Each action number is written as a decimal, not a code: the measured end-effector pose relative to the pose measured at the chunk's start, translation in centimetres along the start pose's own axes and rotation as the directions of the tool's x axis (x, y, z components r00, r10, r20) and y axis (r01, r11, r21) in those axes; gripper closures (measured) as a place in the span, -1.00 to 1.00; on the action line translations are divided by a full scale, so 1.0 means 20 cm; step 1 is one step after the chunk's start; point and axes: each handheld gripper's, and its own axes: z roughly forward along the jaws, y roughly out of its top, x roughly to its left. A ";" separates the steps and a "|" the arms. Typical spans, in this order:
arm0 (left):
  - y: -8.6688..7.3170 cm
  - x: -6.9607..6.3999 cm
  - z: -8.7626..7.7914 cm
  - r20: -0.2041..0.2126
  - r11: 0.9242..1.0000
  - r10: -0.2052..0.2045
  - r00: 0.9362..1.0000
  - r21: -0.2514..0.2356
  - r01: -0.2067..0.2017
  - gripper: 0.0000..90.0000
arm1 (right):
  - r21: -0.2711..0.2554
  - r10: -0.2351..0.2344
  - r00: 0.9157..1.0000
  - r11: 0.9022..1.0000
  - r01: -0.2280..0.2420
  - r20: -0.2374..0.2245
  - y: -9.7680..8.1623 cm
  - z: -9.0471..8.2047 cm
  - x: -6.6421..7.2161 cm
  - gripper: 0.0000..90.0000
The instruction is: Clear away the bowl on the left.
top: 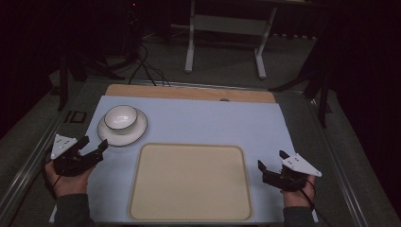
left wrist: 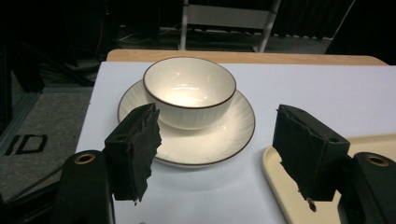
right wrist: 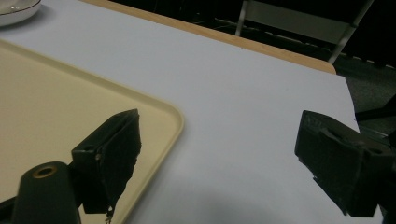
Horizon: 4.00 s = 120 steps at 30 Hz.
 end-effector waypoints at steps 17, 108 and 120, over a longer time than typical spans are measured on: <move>0.12 0.02 0.07 0.008 1.000 0.010 1.000 0.009 -0.010 -0.25 | -0.005 -0.002 1.000 1.000 0.002 0.001 0.00 0.00 0.00 -0.69; 0.07 0.17 0.76 -0.167 0.939 -0.111 0.980 0.304 0.159 -0.08 | -0.045 0.005 1.000 0.999 -0.004 0.016 0.01 -0.03 0.00 -0.70; 0.05 0.19 0.80 -0.194 0.891 -0.207 0.959 0.368 0.267 0.38 | -0.049 0.005 1.000 0.999 -0.004 0.015 0.01 -0.03 0.00 -0.70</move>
